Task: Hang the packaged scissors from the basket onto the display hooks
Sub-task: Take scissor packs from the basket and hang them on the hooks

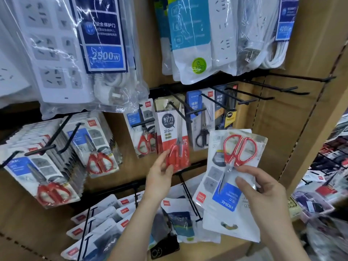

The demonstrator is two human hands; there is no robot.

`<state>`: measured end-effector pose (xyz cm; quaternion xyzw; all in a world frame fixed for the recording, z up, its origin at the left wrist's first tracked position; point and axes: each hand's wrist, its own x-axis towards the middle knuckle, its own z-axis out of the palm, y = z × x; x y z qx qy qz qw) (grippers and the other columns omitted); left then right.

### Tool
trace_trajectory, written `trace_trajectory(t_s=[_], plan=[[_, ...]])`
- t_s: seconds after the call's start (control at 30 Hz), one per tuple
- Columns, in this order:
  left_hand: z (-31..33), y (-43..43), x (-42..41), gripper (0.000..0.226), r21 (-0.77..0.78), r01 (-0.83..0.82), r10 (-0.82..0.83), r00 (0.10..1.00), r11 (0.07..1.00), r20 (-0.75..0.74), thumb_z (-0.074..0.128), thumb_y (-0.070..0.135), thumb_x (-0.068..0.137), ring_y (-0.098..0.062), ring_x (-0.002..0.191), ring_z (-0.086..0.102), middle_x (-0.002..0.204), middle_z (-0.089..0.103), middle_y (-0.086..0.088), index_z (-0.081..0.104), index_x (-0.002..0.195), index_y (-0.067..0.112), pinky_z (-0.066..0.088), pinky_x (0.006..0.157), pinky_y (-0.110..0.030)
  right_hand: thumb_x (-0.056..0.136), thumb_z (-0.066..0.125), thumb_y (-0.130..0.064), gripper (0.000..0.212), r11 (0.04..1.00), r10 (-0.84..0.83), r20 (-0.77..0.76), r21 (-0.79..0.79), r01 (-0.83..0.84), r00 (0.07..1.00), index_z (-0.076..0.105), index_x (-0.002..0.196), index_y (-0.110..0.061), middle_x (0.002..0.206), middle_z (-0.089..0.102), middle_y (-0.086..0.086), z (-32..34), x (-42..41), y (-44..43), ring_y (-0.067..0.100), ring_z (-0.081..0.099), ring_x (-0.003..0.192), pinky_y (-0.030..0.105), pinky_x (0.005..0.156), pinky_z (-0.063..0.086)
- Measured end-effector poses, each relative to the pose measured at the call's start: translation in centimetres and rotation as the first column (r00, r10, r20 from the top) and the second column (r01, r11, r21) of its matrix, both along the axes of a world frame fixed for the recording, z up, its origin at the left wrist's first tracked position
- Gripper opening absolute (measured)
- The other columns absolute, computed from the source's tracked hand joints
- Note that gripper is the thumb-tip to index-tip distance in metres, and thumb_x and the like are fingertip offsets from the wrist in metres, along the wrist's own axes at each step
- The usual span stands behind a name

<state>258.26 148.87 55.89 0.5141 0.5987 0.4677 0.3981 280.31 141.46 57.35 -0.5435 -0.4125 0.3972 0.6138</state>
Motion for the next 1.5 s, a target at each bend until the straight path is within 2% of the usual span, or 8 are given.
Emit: trace_trajectory(t_s=[0.13, 0.3, 0.57, 0.7, 1.07, 1.2, 1.37, 1.5], plan=[[0.8, -2.9, -0.4, 0.062, 0.064, 0.036, -0.023, 0.983, 0.997, -0.185, 0.051, 0.000, 0.098, 0.006, 0.124, 0.044, 0.143, 0.045, 0.021, 0.046, 0.139, 0.046, 0.041, 0.098, -0.013, 0.090, 0.066, -0.004, 0.023, 0.994, 0.094, -0.066, -0.045, -0.097, 0.993, 0.076, 0.085, -0.025, 0.089, 0.077, 0.001, 0.2, -0.2, 0.5, 0.016, 0.073, 0.075, 0.030, 0.059, 0.055], [1.9, -8.6, -0.6, 0.047, 0.178, 0.275, -0.298, 0.948, 0.945, 0.114, 0.053, -0.002, 0.097, -0.014, 0.106, 0.068, 0.113, 0.071, 0.008, 0.075, 0.107, 0.038, 0.056, 0.082, -0.027, 0.089, 0.065, 0.003, 0.021, 0.979, 0.202, 0.015, -0.030, -0.202, 0.979, 0.075, 0.089, -0.015, 0.068, 0.072, -0.012, 0.6, -1.7, 0.6, 0.002, 0.065, 0.059, 0.013, 0.050, 0.047], [1.6, -9.8, -2.9, 0.049, 0.295, 0.358, -0.178, 0.850, 0.886, -0.496, 0.068, 0.010, 0.090, 0.007, 0.104, 0.053, 0.103, 0.055, 0.030, 0.066, 0.102, 0.058, 0.042, 0.080, -0.007, 0.090, 0.062, 0.000, 0.017, 0.934, 0.356, -0.076, -0.015, -0.358, 0.932, 0.074, 0.095, -0.011, 0.088, 0.077, 0.008, 1.8, -4.0, 0.3, 0.019, 0.073, 0.075, 0.025, 0.055, 0.057], [1.5, -10.1, -4.2, 0.040, 0.466, 0.400, -0.028, 0.781, 0.789, -0.624, 0.066, 0.013, 0.083, 0.000, 0.091, 0.055, 0.098, 0.057, 0.020, 0.067, 0.115, 0.038, 0.040, 0.074, -0.004, 0.094, 0.056, -0.003, 0.021, 0.936, 0.352, -0.048, 0.018, -0.352, 0.935, 0.074, 0.095, -0.014, 0.084, 0.077, 0.001, 1.1, -4.8, 0.3, 0.011, 0.069, 0.074, 0.019, 0.061, 0.054], [5.8, -12.6, -6.6, 0.015, 0.546, -0.136, 0.257, 0.955, 0.826, -0.151, 0.059, 0.031, 0.096, 0.005, 0.082, 0.065, 0.087, 0.068, 0.024, 0.061, 0.084, 0.039, 0.048, 0.060, -0.009, 0.099, 0.042, 0.002, 0.038, 0.946, 0.296, -0.175, -0.085, -0.314, 0.939, 0.076, 0.096, -0.013, 0.099, 0.077, 0.006, 1.7, -4.7, -0.2, 0.021, 0.073, 0.085, 0.024, 0.058, 0.055], [4.8, -12.5, -6.7, 0.009, 0.415, -0.175, 0.232, 0.968, 0.893, -0.091, 0.049, 0.030, 0.092, 0.003, 0.070, 0.065, 0.080, 0.069, 0.024, 0.055, 0.085, 0.032, 0.048, 0.051, -0.016, 0.092, 0.050, 0.015, 0.040, 0.895, 0.445, 0.124, -0.091, -0.436, 0.887, 0.071, 0.104, -0.017, 0.105, 0.076, -0.008, 2.1, -5.1, -1.1, 0.005, 0.070, 0.099, 0.024, 0.078, 0.060], [3.7, -12.5, -6.8, 0.015, 0.305, -0.172, 0.180, 0.984, 0.937, 0.002, 0.047, 0.035, 0.090, -0.013, 0.070, 0.069, 0.085, 0.072, 0.006, 0.054, 0.089, 0.021, 0.057, 0.057, -0.043, 0.075, 0.080, -0.003, 0.027, 0.974, -0.060, 0.761, 0.186, -0.129, 0.646, 0.078, 0.084, -0.028, 0.067, 0.053, -0.020, 0.7, -5.1, -1.0, -0.007, 0.050, 0.077, 0.007, 0.062, 0.039], [3.7, -12.5, -7.2, 0.014, 0.296, -0.253, 0.243, 0.967, 0.921, 0.071, 0.048, 0.032, 0.091, -0.012, 0.069, 0.071, 0.084, 0.073, 0.008, 0.054, 0.089, 0.020, 0.057, 0.054, -0.035, 0.075, 0.082, -0.019, 0.014, 0.965, -0.194, 0.810, 0.260, -0.043, 0.553, 0.073, 0.073, -0.030, 0.076, 0.042, -0.008, 0.6, -4.6, -1.1, 0.017, 0.039, 0.081, 0.029, 0.061, 0.040]])
